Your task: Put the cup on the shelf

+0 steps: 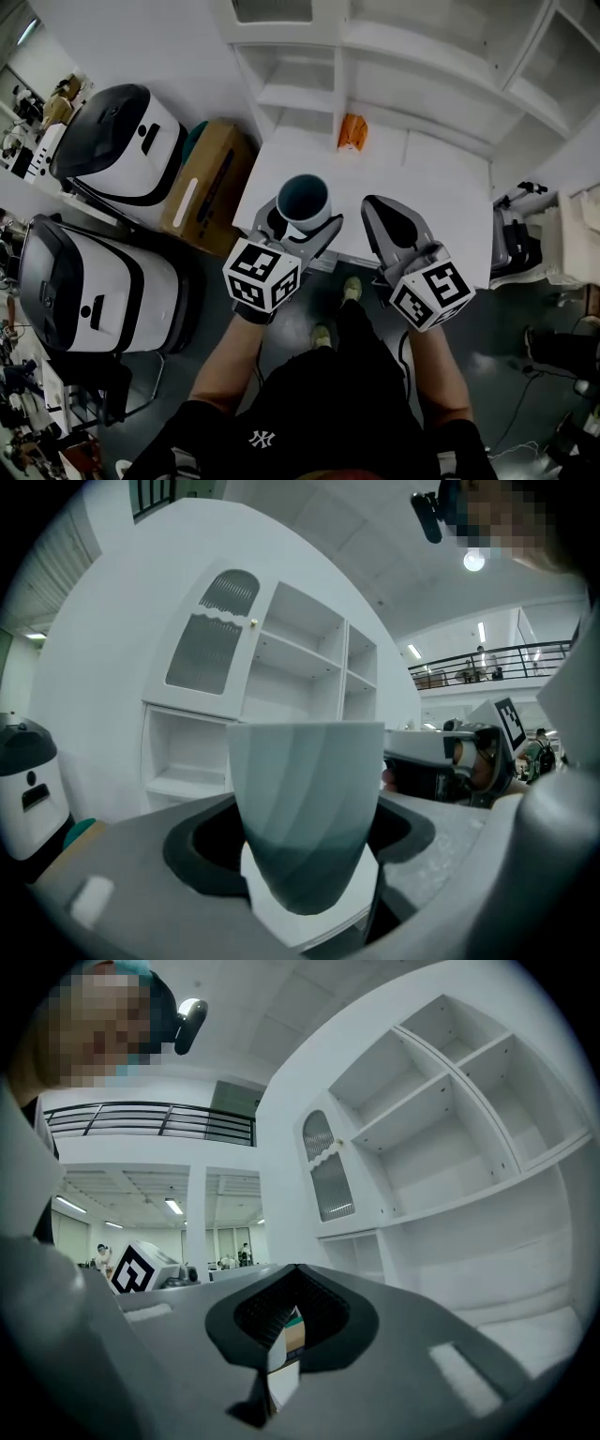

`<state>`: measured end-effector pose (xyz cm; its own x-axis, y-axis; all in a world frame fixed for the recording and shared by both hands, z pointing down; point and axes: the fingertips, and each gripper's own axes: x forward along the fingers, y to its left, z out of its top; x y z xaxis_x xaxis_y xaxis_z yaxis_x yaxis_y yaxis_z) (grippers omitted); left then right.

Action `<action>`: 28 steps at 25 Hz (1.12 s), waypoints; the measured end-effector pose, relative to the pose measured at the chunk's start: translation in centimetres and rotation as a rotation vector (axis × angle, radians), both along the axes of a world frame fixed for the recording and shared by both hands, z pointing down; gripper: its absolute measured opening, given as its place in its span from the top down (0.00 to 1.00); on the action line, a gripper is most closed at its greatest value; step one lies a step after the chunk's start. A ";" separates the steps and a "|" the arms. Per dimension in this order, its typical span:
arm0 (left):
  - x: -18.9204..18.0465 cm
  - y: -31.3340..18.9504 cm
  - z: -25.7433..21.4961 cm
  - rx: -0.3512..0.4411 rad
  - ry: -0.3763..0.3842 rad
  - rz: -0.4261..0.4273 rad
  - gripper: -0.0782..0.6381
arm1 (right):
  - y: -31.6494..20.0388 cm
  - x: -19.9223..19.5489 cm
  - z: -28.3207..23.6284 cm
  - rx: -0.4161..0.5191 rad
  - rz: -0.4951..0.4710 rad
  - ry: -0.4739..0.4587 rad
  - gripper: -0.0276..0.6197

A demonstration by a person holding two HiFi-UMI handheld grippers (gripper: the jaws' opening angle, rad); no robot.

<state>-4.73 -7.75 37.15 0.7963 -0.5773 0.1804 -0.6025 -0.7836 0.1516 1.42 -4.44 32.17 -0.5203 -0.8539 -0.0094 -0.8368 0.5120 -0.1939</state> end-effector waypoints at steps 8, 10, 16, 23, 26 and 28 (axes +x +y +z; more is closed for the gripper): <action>1.2 -8.2 0.9 0.024 -0.003 -0.043 0.37 | -7.9 -0.1 0.9 0.009 -0.068 -0.010 0.94; 1.5 -10.7 1.1 0.032 -0.011 -0.053 0.37 | -10.3 0.0 1.0 0.007 -0.086 -0.004 0.94; 2.6 -17.8 2.1 0.037 -0.014 -0.090 0.37 | -17.4 0.3 2.3 -0.007 -0.145 0.028 0.94; 3.3 -25.8 4.1 0.034 -0.027 -0.151 0.37 | -24.0 1.1 4.4 -0.021 -0.199 0.037 0.94; 3.1 -28.8 4.3 0.044 -0.036 -0.174 0.37 | -26.5 1.2 5.1 -0.029 -0.194 0.031 0.94; 3.1 -30.6 4.2 0.056 -0.038 -0.181 0.37 | -27.8 1.1 5.3 -0.023 -0.192 0.034 0.94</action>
<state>-1.65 -38.33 41.39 0.6721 -0.7203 0.1716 -0.7385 -0.6688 0.0852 2.47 -32.21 37.42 -0.6733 -0.7388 0.0293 -0.7305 0.6587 -0.1801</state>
